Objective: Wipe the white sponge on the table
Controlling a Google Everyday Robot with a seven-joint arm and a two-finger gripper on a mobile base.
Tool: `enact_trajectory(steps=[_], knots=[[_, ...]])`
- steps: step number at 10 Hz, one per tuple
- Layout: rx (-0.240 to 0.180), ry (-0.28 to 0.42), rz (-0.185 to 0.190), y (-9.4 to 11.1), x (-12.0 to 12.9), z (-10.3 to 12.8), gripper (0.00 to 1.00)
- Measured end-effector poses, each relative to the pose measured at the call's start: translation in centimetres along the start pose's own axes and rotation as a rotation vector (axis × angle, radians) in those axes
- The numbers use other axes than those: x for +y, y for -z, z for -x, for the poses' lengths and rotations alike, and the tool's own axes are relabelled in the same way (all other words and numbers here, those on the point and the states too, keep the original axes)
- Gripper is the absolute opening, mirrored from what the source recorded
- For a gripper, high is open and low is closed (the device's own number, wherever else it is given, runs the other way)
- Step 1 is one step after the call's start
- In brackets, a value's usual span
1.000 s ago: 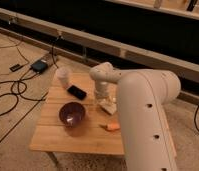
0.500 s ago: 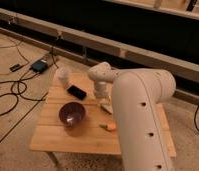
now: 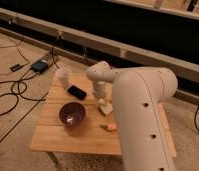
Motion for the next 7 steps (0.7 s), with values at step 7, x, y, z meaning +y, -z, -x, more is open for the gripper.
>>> enact_trajectory(steps=[7], knots=[[0.039,-0.062,-0.082,-0.2,-4.9,2.2,0.09]])
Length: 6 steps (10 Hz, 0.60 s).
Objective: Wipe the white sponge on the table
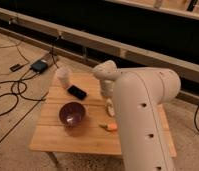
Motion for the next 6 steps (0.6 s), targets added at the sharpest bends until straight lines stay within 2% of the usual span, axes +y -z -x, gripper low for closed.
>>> enact_trajectory(steps=[3,6], knots=[[-0.017,0.021,-0.031,1.5,-0.5,3.1,0.09],[-0.049,0.092,-0.018,3.0,2.5,5.0,0.09]])
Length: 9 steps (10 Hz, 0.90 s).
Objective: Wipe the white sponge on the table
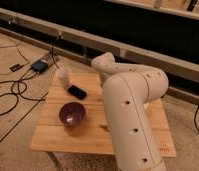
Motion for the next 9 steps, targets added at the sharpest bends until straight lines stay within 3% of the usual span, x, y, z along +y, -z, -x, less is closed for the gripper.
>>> enact_trajectory(steps=[4,6,9], knots=[[-0.035,0.157,0.034,1.9,7.2,-0.3,0.09],[-0.032,0.221,0.057,2.6,10.4,-2.5,0.09],[0.007,0.241,0.086,2.9,12.6,-7.0,0.09]])
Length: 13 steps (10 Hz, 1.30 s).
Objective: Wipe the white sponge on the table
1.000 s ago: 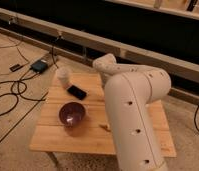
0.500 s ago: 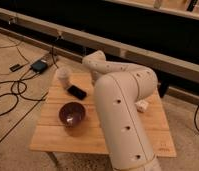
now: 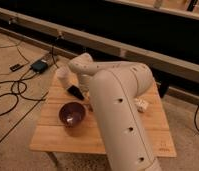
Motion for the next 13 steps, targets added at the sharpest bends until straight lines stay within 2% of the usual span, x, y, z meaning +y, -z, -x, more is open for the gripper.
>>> enact_trajectory(steps=[2,6,10,13], knots=[[0.031,-0.037,0.014,-0.4,-0.4,-2.6,0.09],[0.078,-0.179,0.016,-1.1,-5.5,-6.6,0.09],[0.073,-0.314,0.025,-1.5,-11.2,-7.1,0.09],[0.055,-0.36,0.009,-1.7,-14.8,-5.7,0.09]])
